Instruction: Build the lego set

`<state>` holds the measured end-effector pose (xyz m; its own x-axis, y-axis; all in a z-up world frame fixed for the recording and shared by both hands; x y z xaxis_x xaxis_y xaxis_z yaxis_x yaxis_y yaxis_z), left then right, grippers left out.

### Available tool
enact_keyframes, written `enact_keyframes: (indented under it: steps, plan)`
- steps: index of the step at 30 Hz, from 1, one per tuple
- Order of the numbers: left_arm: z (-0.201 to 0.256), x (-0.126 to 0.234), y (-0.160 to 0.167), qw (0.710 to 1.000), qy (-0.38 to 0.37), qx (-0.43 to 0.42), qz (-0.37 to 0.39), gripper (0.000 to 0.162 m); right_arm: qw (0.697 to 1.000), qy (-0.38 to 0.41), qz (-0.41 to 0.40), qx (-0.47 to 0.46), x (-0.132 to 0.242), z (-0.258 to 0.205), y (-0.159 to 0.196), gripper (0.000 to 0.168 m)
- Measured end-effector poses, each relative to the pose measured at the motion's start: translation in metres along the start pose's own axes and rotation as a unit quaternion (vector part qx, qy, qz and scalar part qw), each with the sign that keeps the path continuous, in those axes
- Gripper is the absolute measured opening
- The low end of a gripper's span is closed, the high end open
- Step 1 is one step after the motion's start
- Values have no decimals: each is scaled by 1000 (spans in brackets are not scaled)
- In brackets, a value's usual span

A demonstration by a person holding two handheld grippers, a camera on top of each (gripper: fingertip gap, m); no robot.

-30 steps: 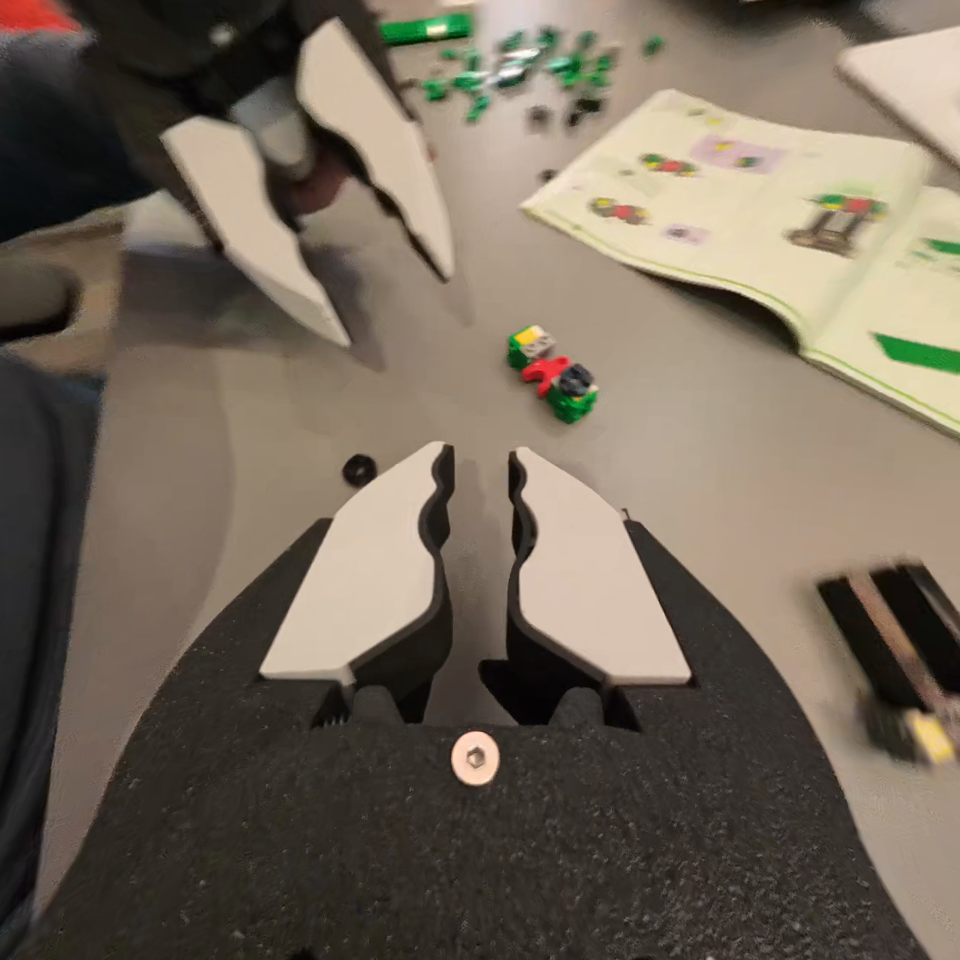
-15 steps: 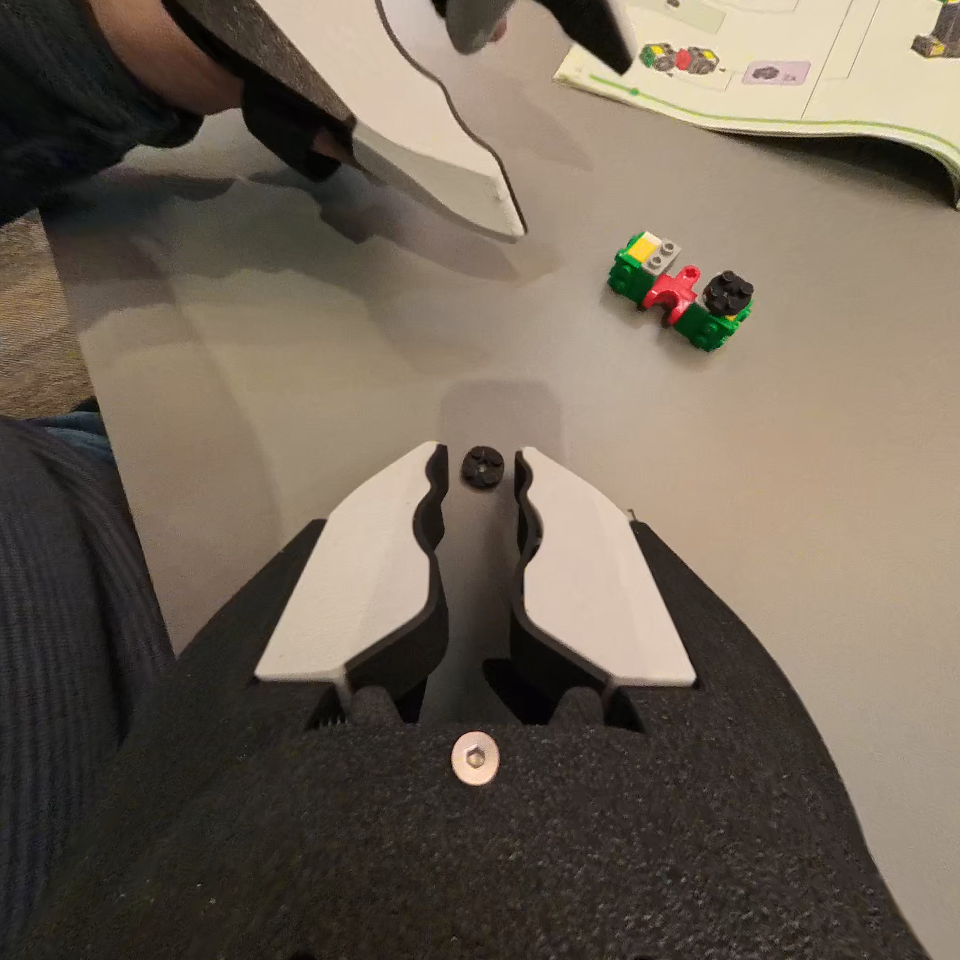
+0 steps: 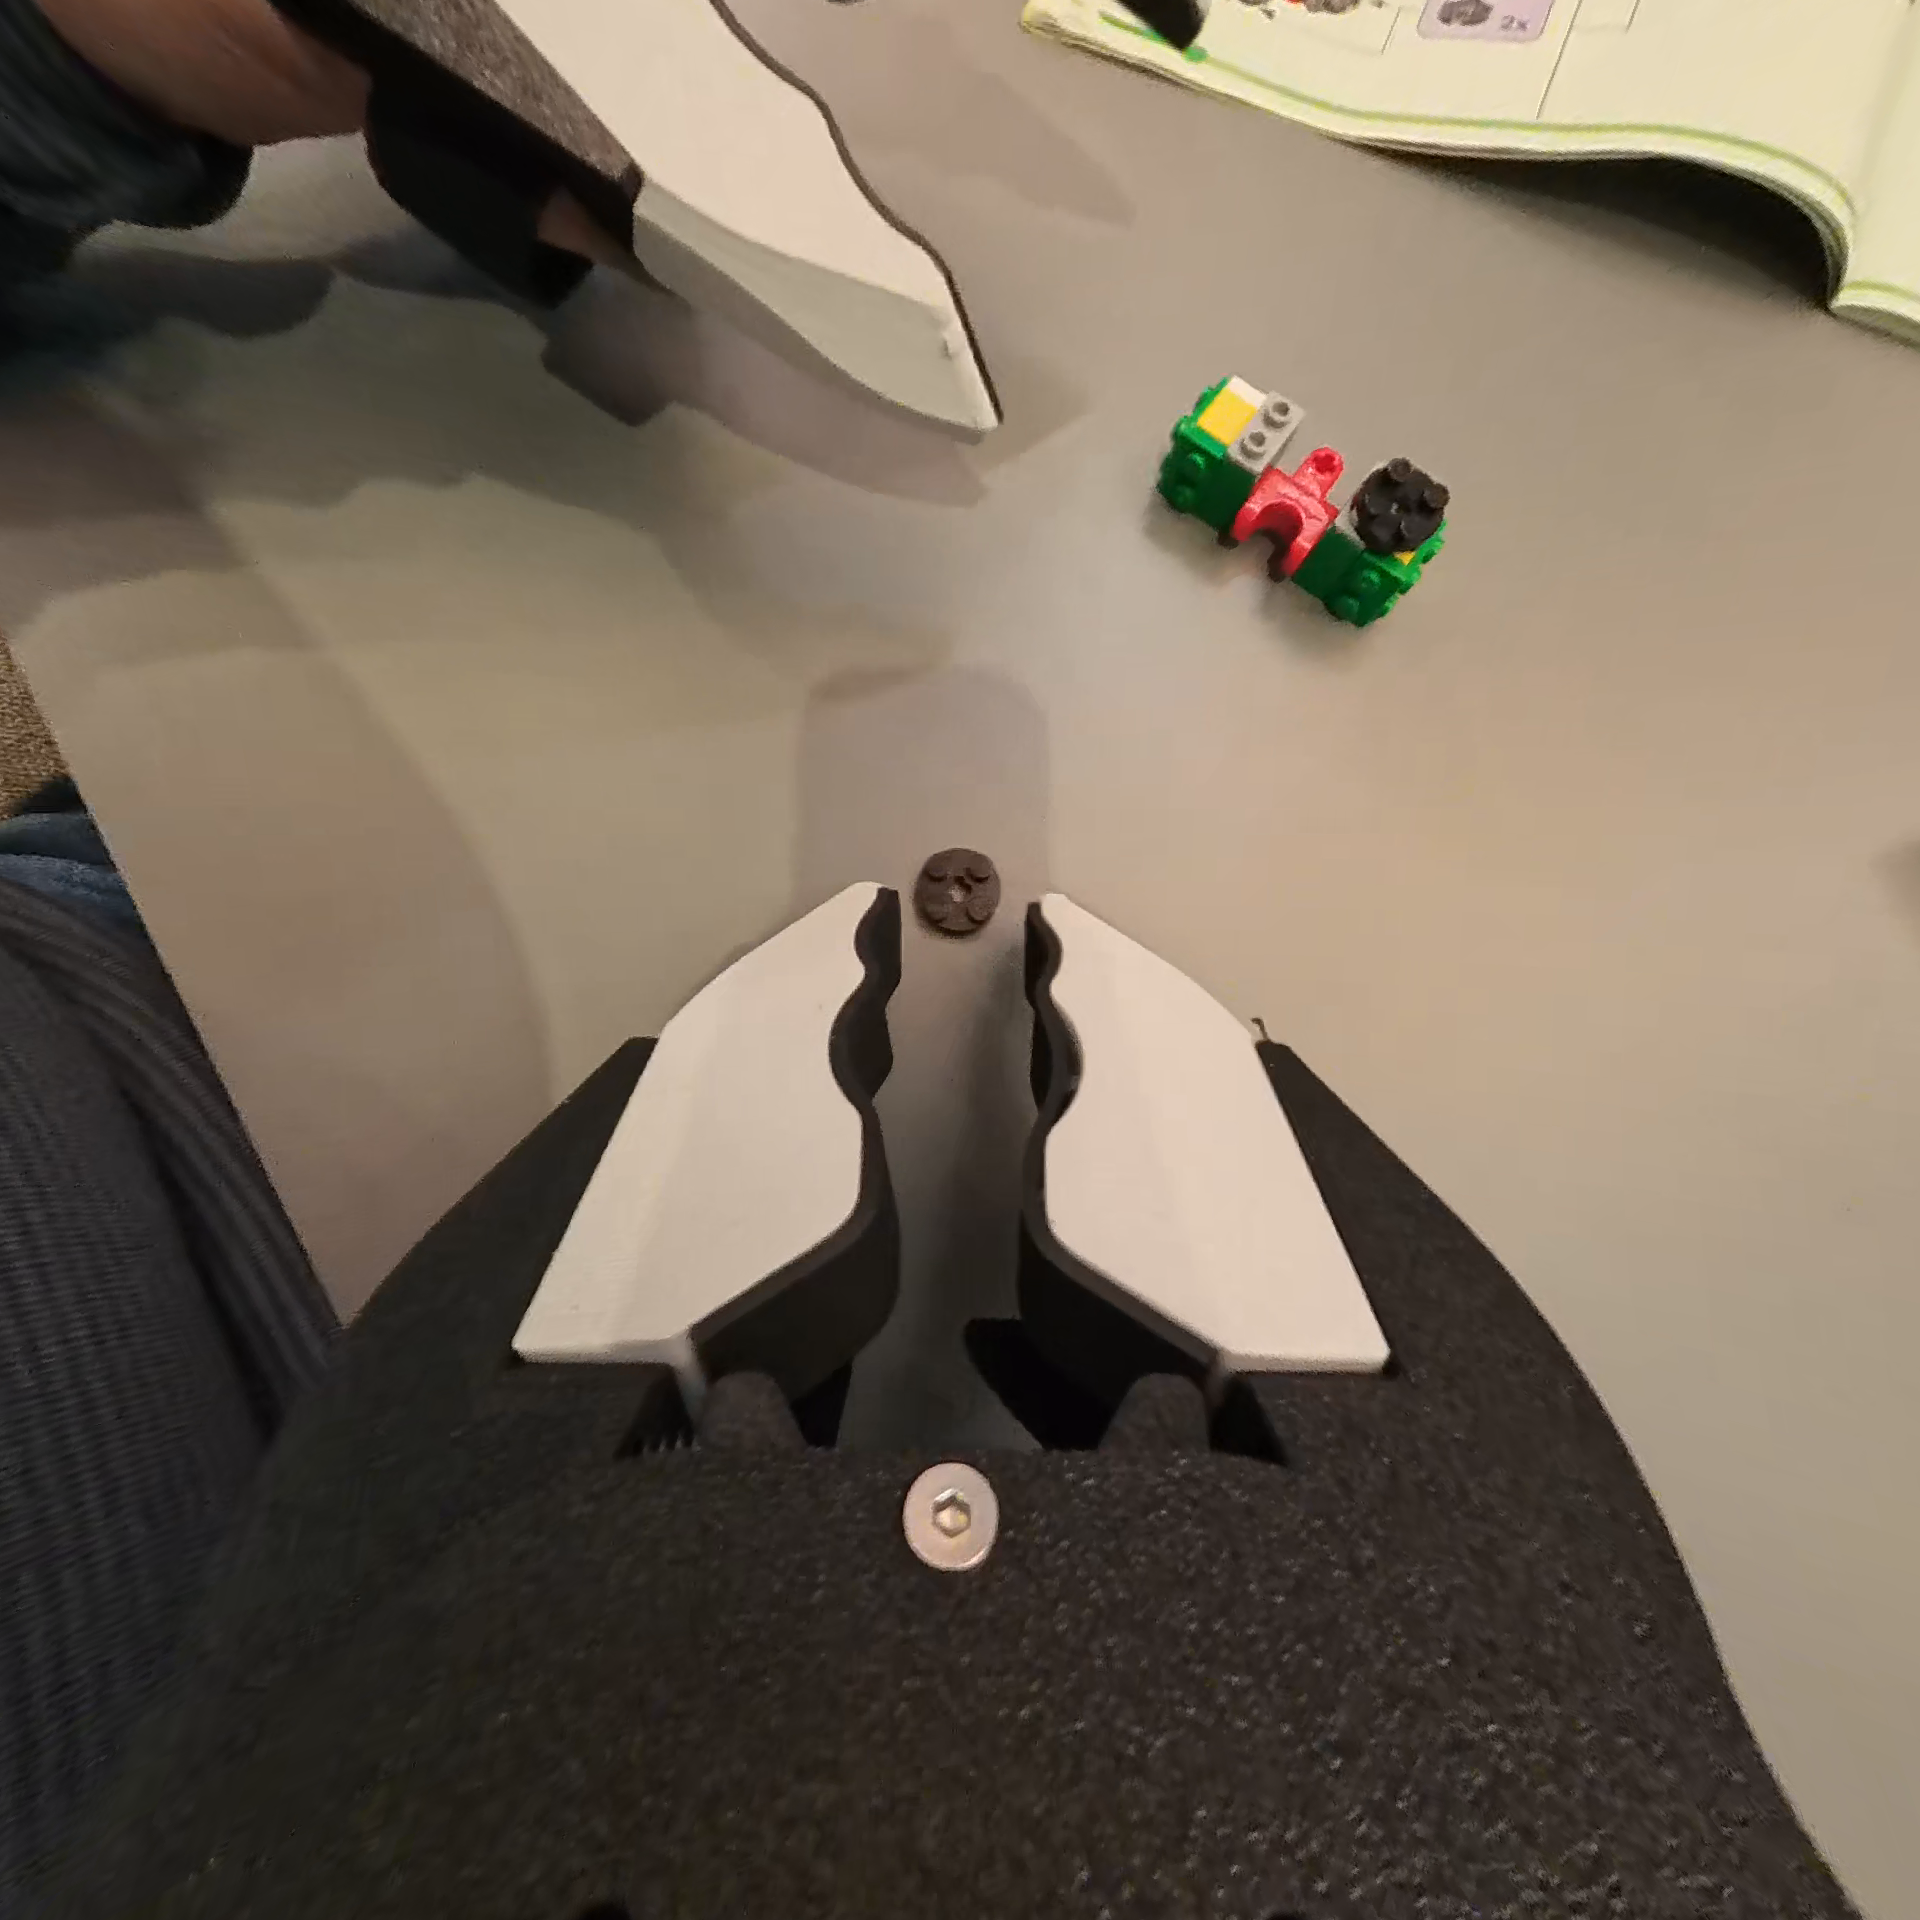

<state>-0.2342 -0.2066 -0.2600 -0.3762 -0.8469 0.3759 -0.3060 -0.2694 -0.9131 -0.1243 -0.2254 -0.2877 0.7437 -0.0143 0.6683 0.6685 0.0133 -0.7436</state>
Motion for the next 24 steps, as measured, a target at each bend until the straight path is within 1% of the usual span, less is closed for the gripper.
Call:
enact_keyframes:
  steps: [3,5,7,10,14,24]
  plan:
    - [1,-4,1,1000,9,-4,-10,68,1000,-7,0,0,-4,1,3,23]
    - [-1,-7,4,1000,5,-6,-28,67,1000,-12,4,-13,-6,3,3,20]
    - [-2,-10,7,999,1,-5,-51,66,999,-23,6,-28,-6,4,3,13]
    - [-2,-17,12,997,4,-8,-70,63,999,-28,10,-25,-7,7,1,12]
    - [-2,-28,19,996,11,-7,-86,64,1000,-13,17,-11,-7,18,-4,12]
    - [21,-39,19,990,79,50,-109,57,998,29,53,-18,2,63,-18,12]
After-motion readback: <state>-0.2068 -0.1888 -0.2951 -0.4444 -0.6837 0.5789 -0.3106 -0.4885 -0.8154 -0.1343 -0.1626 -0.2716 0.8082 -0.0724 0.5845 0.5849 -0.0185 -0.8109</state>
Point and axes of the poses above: each gripper's, where its closed fingertips meet, x back along the fingers, y out of its underside, z = x × y across the jaws, the point moved 1 cm from there along x, back along the fingers, and after that the axes turned 6 degrees about z, right-handed, at the moved point
